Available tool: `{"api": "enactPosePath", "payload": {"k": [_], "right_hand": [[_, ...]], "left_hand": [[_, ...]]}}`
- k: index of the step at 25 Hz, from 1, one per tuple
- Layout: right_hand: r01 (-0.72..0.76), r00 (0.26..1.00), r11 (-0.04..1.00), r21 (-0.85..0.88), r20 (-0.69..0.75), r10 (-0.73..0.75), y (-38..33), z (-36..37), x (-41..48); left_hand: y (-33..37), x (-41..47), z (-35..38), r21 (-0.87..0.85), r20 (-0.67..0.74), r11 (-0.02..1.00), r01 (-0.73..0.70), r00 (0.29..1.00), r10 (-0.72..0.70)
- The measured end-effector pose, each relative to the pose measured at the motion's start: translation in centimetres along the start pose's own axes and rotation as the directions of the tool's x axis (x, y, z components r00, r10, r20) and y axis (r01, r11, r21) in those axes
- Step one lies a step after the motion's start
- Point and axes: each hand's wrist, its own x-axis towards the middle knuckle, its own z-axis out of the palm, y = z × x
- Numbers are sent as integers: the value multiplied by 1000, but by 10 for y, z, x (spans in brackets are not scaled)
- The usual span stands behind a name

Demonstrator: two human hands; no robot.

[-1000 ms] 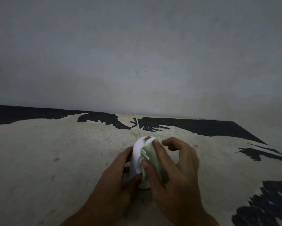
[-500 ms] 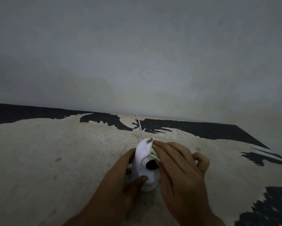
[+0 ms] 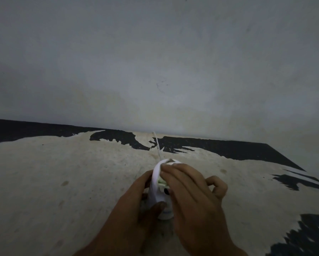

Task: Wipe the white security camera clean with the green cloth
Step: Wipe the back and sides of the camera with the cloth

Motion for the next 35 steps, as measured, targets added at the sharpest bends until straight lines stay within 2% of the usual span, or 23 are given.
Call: {"api": "enactPosePath", "payload": {"k": [1, 2, 3, 4, 7, 9, 11, 14, 16, 17, 19, 21, 23, 24, 27, 31, 35], "right_hand": [[50, 999, 999, 9, 21, -50, -5, 3, 0], [85, 996, 996, 26, 33, -85, -7, 4, 0], [89, 995, 995, 41, 31, -90, -6, 4, 1], [58, 998, 997, 46, 11, -58, -3, 4, 1], [-226, 974, 970, 85, 12, 225, 9, 1, 0], [-442, 897, 874, 200, 81, 435, 13, -1, -1], [-523, 851, 801, 292, 126, 510, 13, 0, -2], [-395, 916, 861, 320, 64, 396, 5, 0, 2], [-247, 966, 920, 304, 1, 259, 2, 1, 1], [-230, 971, 925, 303, 3, 241, 3, 2, 1], [-366, 929, 874, 319, 75, 361, 10, 3, 0], [-553, 831, 743, 377, 186, 524, 15, 5, -2], [-628, 771, 623, 467, 264, 579, 20, 6, -1], [-621, 775, 606, 497, 277, 567, 21, 5, 0], [-545, 836, 666, 509, 272, 476, 22, 1, 4], [-605, 793, 595, 529, 332, 511, 34, 6, 10], [-612, 788, 568, 551, 361, 499, 33, 11, 18]], "left_hand": [[2, 7, -2, 98, 9, 982, 162, 987, -163], [-3, 10, 0, 88, 30, 993, 81, 996, -84], [-13, 8, 3, 62, -60, 993, -95, 993, 99], [-7, 6, 13, -46, 28, 968, -245, 969, 246], [41, -11, -8, -105, 77, 916, -386, 916, 395], [39, -9, -8, -44, 124, 900, -434, 891, 436], [42, -6, -4, -66, 110, 903, -424, 897, 429], [36, -2, -7, -139, 94, 935, -325, 936, 339], [37, -4, -6, -124, 121, 917, -380, 911, 394], [39, -6, -7, -133, 116, 896, -423, 891, 438], [42, -9, -9, -149, 96, 901, -408, 901, 423], [41, -7, -7, -150, 78, 909, -390, 912, 404], [43, -6, -8, -141, 101, 911, -388, 910, 403], [43, -6, -8, -142, 106, 913, -383, 911, 399], [42, -4, -7, -151, 99, 913, -378, 913, 395], [42, -5, -7, -104, 107, 906, -410, 901, 421], [43, -4, -8, -100, 97, 916, -388, 912, 397]]}}
